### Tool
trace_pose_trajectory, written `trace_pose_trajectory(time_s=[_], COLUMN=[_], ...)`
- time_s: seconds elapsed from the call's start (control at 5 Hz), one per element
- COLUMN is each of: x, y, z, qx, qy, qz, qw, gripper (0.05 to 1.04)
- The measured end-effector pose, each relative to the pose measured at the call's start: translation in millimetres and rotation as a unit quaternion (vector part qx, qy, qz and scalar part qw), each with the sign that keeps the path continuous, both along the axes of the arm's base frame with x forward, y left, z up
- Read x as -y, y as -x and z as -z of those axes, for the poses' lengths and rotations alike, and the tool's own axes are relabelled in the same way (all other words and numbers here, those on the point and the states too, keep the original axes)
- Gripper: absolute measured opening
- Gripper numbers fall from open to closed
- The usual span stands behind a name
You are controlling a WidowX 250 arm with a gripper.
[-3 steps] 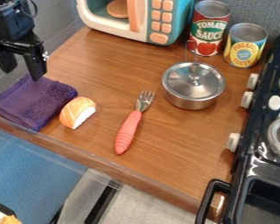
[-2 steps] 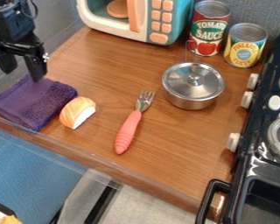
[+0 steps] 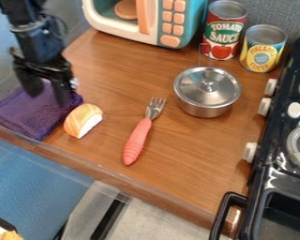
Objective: Take the orange thing and place it on the purple cloth
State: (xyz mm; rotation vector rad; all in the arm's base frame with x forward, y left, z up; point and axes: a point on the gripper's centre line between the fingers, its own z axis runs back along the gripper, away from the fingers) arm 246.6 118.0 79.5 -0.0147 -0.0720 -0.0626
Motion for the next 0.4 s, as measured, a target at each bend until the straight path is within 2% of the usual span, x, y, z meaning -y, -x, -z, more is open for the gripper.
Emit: trace_pose_trajectory(time_s=[0.2, 0.4], x=[15.4, 26.5], y=[2.6, -1.7], z=[3.6, 13.0], qx=[-0.001, -0.002], qy=[0.0, -0.017], qz=[0.018, 0.03], qw=[0.9998, 0.9994], gripper=[1.0, 1.0])
